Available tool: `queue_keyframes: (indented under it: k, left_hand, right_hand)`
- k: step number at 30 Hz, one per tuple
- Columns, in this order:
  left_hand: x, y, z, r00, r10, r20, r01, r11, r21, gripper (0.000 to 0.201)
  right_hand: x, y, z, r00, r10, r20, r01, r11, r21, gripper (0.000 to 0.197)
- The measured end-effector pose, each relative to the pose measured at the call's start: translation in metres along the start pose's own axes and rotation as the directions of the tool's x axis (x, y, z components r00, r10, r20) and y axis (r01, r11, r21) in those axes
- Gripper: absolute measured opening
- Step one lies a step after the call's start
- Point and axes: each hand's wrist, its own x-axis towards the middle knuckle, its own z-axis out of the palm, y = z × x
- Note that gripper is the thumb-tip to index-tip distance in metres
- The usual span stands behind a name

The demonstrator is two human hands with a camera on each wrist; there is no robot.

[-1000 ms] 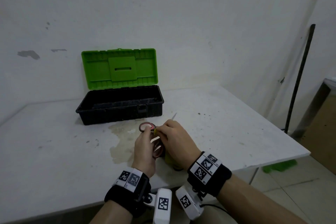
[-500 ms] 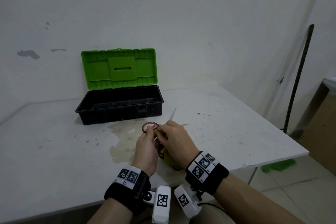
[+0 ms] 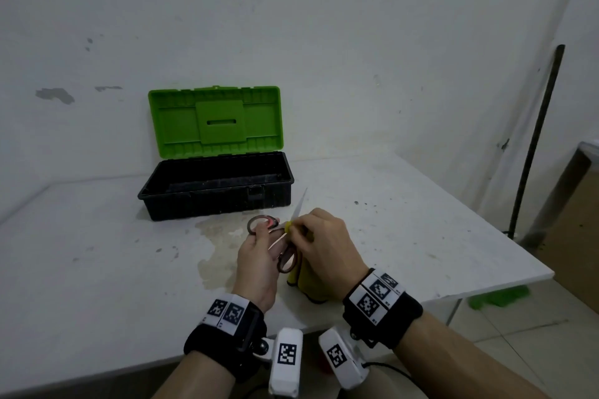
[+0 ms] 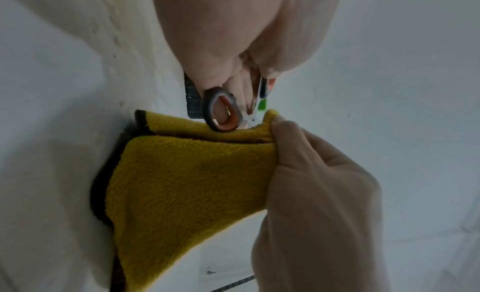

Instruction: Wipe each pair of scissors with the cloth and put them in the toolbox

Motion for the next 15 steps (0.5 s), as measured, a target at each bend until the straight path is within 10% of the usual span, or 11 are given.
queue_keyframes:
  k: [15]
  left_hand:
    - [-0.004,-0.001,0.005,1.0,0.005,0.006,-0.006,0.996,0.092,0.038]
  right_hand:
    - [0.0,-0.005,0.004,0.997,0.004,0.079,-0.004,1.0,-0.003,0.016]
